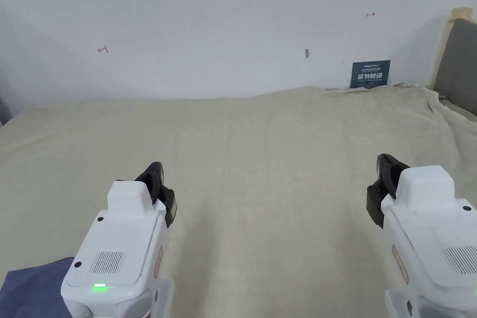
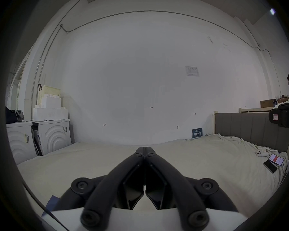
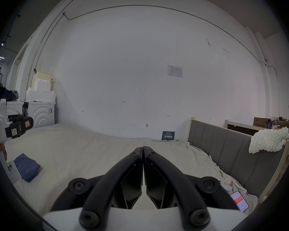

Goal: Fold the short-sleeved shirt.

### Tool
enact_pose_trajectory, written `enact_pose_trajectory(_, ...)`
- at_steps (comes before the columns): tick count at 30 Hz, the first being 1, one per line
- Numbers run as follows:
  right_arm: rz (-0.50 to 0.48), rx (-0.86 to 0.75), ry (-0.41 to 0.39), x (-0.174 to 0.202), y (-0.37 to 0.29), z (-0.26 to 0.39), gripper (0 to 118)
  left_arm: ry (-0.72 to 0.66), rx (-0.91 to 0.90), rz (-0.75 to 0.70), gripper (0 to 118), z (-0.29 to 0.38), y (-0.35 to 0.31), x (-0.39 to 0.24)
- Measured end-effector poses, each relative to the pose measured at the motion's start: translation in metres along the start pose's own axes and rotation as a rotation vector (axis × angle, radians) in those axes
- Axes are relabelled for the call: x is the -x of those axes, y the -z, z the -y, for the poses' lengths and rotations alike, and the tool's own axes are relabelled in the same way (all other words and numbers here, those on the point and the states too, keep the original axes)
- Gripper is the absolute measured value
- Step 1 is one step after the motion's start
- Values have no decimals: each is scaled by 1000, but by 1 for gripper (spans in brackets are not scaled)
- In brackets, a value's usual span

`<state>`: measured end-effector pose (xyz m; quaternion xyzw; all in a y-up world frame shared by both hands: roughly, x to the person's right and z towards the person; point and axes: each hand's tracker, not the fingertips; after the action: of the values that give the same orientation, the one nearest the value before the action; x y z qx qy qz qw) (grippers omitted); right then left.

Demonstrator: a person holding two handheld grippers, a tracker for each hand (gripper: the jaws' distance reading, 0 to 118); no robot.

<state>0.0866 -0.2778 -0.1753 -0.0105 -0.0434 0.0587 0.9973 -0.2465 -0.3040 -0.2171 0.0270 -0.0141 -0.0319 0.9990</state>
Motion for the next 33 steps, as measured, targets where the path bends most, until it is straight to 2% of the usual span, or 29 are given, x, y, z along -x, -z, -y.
enact_pose_trajectory(8,8,-2,1,-1,0,0,0,5,-10,-6,0,0,-1,-1)
enact_pose_trajectory(10,13,-1,3,-2,-1,0,1,-1,-11,-9,6,0,-1,0)
enact_pose_trajectory(14,29,1,8,-3,0,1,12,-30,8,-12,24,1,1,4)
enact_pose_trajectory(15,28,2,10,-4,0,1,26,-32,16,-18,43,1,2,4)
enact_pose_trajectory(16,26,5,13,-5,1,1,45,-38,25,-20,70,1,4,6)
enact_pose_trajectory(19,35,9,18,-6,2,2,92,-50,27,-28,106,2,4,8)
enact_pose_trajectory(21,25,9,25,-8,2,3,110,-59,25,-27,118,3,4,10)
enact_pose_trajectory(22,29,8,28,-8,2,3,118,-59,19,-28,118,3,2,11)
enact_pose_trajectory(33,32,-6,40,-7,1,3,118,-21,0,-46,118,1,1,11)
